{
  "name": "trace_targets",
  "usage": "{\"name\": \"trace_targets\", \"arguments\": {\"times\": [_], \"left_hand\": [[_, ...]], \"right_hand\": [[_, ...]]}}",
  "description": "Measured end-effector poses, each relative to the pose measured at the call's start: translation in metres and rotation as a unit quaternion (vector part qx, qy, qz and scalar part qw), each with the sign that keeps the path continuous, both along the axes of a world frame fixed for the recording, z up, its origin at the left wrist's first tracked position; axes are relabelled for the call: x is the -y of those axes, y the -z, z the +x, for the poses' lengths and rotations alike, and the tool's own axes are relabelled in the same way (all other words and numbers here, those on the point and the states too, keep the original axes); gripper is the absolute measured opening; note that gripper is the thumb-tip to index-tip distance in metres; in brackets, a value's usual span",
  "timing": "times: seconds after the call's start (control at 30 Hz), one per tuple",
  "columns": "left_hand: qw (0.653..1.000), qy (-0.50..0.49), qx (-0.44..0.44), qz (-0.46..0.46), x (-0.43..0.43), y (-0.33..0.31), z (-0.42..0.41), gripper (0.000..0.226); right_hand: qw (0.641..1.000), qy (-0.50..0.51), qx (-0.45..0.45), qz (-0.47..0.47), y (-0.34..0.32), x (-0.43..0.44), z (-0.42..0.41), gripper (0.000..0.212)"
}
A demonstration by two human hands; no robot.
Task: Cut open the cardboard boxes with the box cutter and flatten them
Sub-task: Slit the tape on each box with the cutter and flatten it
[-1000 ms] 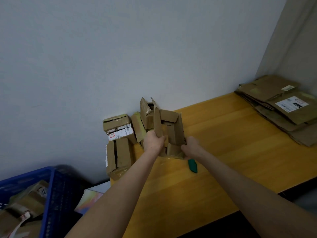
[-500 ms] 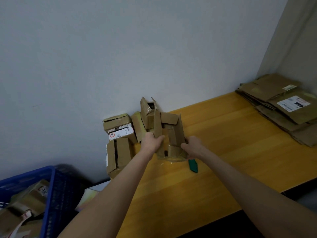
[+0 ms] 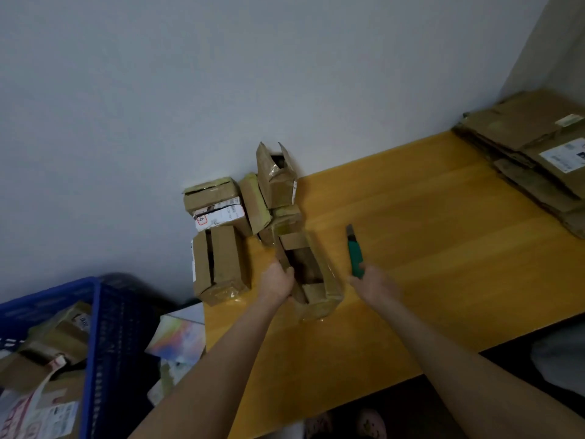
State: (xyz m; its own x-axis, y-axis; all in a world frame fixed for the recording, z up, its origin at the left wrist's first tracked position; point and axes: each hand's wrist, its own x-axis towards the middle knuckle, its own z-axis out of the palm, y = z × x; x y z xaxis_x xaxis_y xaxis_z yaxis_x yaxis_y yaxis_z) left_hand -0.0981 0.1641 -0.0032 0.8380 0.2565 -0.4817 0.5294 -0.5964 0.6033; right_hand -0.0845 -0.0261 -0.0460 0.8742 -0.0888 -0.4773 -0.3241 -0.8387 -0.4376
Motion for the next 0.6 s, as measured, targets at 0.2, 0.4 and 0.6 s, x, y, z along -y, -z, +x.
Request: {"name": "trace_targets", "arguments": {"times": [0.2, 0.4, 0.6], "left_hand": [[0.999, -0.026, 0.038, 0.014, 0.001, 0.03, 0.001, 0.044], [0.999, -0.031, -0.008, -0.01, -0.003, 0.033, 0.006, 0.029], [0.998, -0.058, -0.033, -0.008, 0.001, 0.029, 0.009, 0.033]], "right_hand": [[0.997, -0.018, 0.002, -0.08, 0.053, -0.001, 0.015, 0.072], [0.998, -0.003, 0.0, -0.062, 0.078, -0.007, 0.038, 0.062], [0.972, 0.09, 0.062, 0.209, 0.04, -0.003, 0.005, 0.043]]}}
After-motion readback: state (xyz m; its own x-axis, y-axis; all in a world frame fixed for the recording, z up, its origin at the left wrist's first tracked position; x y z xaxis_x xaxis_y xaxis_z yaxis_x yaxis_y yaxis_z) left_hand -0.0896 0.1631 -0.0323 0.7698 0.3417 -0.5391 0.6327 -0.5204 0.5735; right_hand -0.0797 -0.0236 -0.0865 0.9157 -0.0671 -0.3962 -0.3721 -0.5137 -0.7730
